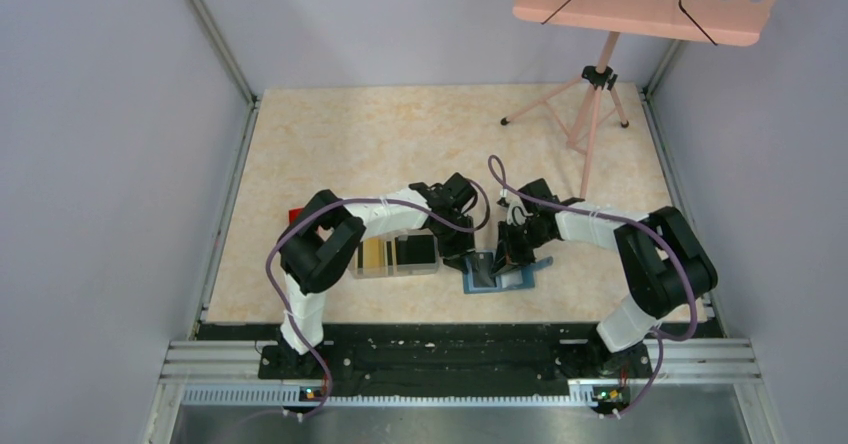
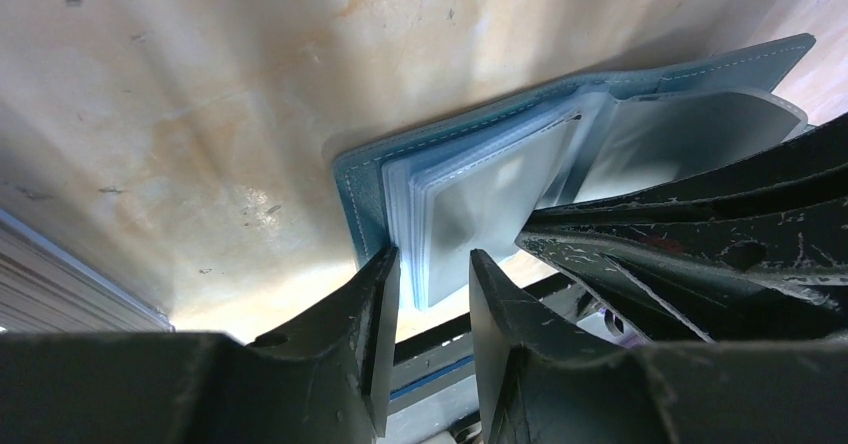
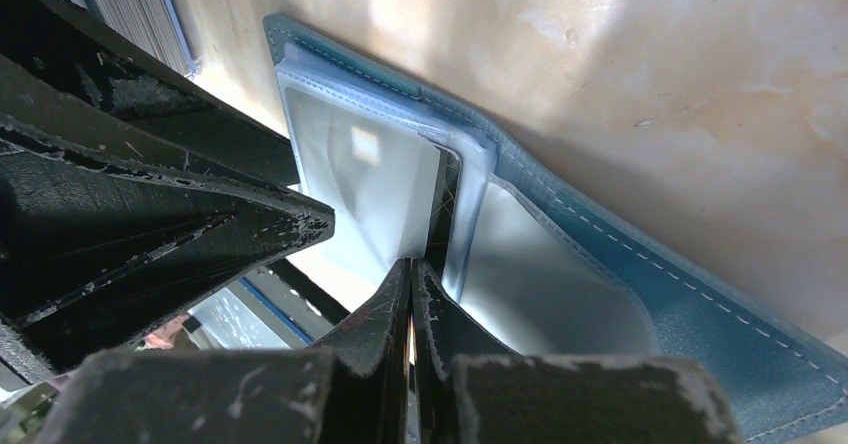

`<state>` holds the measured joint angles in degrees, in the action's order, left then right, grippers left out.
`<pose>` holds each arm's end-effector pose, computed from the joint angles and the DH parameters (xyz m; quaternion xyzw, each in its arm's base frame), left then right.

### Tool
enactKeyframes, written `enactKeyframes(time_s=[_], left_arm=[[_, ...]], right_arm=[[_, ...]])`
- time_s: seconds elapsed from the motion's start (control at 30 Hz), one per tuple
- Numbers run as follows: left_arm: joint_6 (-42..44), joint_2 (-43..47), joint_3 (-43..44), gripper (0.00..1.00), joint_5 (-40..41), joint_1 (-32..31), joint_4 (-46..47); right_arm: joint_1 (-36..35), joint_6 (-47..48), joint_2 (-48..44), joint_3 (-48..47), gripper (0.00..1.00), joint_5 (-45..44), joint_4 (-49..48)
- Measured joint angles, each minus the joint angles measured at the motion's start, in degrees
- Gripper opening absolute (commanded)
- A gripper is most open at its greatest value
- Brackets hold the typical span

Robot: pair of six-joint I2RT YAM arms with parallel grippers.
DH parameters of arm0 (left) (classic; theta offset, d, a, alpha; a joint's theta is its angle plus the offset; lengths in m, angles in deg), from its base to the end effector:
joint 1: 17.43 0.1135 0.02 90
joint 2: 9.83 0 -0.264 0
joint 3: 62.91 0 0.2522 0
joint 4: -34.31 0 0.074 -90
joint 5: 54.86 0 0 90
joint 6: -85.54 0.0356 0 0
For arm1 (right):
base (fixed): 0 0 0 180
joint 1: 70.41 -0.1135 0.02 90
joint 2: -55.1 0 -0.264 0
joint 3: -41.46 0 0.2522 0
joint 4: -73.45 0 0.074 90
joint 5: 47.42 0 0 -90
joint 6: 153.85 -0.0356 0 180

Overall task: Put the credit cards into the card holder
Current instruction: Turn over the card slot in the card holder.

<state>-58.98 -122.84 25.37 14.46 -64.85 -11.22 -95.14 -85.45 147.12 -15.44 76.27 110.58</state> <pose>0.2536 -0.2946 0.1500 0.0293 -0.9692 0.2424 0.0312 0.2344 0.1297 0.1336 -0.0705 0.9441 0.3213 0.0231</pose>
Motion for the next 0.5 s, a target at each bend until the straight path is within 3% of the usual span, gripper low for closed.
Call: enactKeyframes(time_s=[0.17,0.23,0.3,0.5], left_arm=[[0.28,0.00,0.76,0.40,0.81,-0.15,-1.18],[0.44,0.00,1.33,0.39,1.60,-0.31,-1.92],[0.52,0.02,1.84,0.35,2.45,-0.42,-2.62],[0.68,0.02,2.32,0.25,3.15,-0.68,-2.93]], right_arm=[[0.00,-0.11,-1.07,0.00,0.21,-0.37,0.37],[0.02,-0.13,-2.71,0.00,0.23,-1.07,0.81],[0.07,-0.09,-4.72,-0.07,0.22,-1.51,1.49],[0.15,0.52,-7.43,-1.27,0.04,-2.58,2.62]])
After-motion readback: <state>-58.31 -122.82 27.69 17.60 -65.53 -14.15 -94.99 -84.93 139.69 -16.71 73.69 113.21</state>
